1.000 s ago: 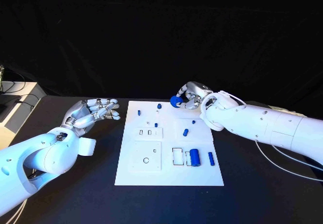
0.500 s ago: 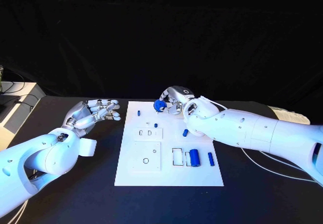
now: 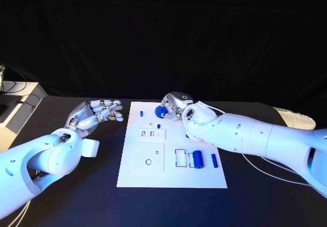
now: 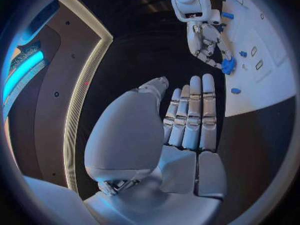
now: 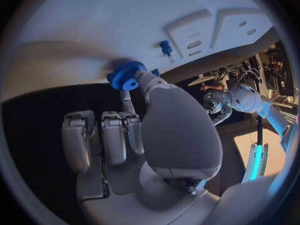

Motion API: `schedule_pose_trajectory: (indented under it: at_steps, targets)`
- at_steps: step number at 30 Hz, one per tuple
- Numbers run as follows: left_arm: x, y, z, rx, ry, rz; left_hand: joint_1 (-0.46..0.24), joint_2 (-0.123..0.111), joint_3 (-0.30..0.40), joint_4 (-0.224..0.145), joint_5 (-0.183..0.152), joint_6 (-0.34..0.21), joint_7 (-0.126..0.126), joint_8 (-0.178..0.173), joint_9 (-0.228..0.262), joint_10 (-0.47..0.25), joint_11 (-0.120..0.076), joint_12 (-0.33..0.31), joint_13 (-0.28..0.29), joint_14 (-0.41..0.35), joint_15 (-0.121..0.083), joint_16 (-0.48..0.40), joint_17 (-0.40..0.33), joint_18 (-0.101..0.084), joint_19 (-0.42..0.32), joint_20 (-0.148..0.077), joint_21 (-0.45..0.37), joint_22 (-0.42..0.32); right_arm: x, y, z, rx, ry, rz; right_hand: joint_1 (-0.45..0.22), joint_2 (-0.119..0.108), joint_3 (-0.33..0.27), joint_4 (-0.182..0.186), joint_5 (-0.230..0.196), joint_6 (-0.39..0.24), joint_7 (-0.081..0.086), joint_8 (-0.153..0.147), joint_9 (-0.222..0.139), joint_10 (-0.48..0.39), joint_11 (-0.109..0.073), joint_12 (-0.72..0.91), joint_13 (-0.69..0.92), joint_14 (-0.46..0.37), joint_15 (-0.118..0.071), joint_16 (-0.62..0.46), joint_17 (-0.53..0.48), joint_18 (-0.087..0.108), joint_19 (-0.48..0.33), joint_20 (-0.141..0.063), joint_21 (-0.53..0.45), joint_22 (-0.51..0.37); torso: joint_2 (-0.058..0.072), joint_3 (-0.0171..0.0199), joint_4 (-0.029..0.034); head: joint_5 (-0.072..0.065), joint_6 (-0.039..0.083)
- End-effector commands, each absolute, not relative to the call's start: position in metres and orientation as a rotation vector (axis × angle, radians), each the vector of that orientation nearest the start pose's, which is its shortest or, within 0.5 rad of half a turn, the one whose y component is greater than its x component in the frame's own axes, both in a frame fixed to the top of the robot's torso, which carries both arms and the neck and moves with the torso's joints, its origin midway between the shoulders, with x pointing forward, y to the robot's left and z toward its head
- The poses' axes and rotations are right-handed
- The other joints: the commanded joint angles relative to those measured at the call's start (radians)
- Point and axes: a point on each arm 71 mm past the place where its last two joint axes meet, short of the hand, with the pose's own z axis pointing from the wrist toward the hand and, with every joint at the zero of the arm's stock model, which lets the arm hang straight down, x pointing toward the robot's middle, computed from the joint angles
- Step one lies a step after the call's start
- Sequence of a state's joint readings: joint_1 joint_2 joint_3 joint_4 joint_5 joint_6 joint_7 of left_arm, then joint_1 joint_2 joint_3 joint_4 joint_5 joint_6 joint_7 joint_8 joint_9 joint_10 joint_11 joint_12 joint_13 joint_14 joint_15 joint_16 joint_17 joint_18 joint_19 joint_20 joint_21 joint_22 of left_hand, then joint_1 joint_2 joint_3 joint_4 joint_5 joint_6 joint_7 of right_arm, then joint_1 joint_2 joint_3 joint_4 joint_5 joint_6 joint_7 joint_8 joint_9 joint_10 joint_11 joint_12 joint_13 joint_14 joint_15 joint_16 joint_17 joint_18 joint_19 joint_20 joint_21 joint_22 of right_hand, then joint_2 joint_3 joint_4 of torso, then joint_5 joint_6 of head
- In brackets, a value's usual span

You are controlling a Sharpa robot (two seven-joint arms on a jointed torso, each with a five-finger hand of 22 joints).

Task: Assemble the parts on the task board

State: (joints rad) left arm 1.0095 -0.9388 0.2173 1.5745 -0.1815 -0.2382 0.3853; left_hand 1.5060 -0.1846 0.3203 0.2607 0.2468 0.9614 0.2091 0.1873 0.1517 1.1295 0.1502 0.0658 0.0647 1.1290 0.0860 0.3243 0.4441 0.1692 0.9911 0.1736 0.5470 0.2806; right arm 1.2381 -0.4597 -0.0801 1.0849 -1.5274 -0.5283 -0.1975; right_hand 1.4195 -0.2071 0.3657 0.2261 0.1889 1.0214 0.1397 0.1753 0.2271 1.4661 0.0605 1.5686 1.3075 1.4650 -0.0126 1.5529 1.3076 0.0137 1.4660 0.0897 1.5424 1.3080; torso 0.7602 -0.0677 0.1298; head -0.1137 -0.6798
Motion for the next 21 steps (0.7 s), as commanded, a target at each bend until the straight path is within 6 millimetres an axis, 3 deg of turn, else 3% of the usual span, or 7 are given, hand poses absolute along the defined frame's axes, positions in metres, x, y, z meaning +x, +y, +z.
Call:
schedule_pose_trajectory:
  at_steps: [1,14,21]
  targets:
    - [0.4771,0.2412,-0.165,-1.003,1.346,-1.621,0.007,0.003,0.006,0.0,-0.002,-0.003,0.004,-0.005,0.001,-0.006,-0.002,-0.003,0.001,-0.007,-0.003,0.005,0.001,0.01,-0.009,-0.001,0.003,0.001,0.559,-0.1305,-0.1881,-0.117,1.468,0.464,-0.001,0.003,0.005,-0.002,-0.001,0.009,-0.008,0.006,0.105,0.105,-0.008,0.002,0.263,0.093,-0.006,0.006,0.202,-0.006,0.09,-0.005,0.002,0.235,-0.001,0.0004,-0.0001,0.002,-0.001]
    - [0.4772,0.241,-0.165,-1.003,1.347,-1.621,0.007,0.003,0.006,0.0,-0.002,-0.003,0.004,-0.005,0.001,-0.006,-0.002,-0.003,0.001,-0.007,-0.003,0.005,0.001,0.01,-0.009,-0.001,0.003,0.001,0.56,-0.1258,-0.1926,-0.119,1.475,0.463,-0.005,0.0,0.005,-0.001,-0.003,0.005,-0.006,0.005,0.104,0.105,-0.007,0.002,0.263,0.093,-0.005,0.006,0.202,-0.006,0.09,-0.005,0.002,0.235,0.0,0.0014,-0.0013,0.006,0.0]
    - [0.4769,0.2424,-0.1651,-1.003,1.349,-1.619,0.007,0.003,0.008,-0.002,-0.003,-0.004,0.004,-0.005,0.001,-0.007,-0.002,-0.003,0.001,-0.007,-0.003,0.005,0.003,0.01,-0.011,-0.001,0.007,0.003,0.5637,-0.1241,-0.1953,-0.118,1.49,0.447,-0.02,-0.007,0.005,0.002,-0.008,-0.021,0.003,-0.007,0.098,0.105,0.001,0.002,0.263,0.092,0.001,0.005,0.197,-0.004,0.087,-0.001,-0.003,0.23,0.001,0.0014,-0.0021,0.002,0.001]
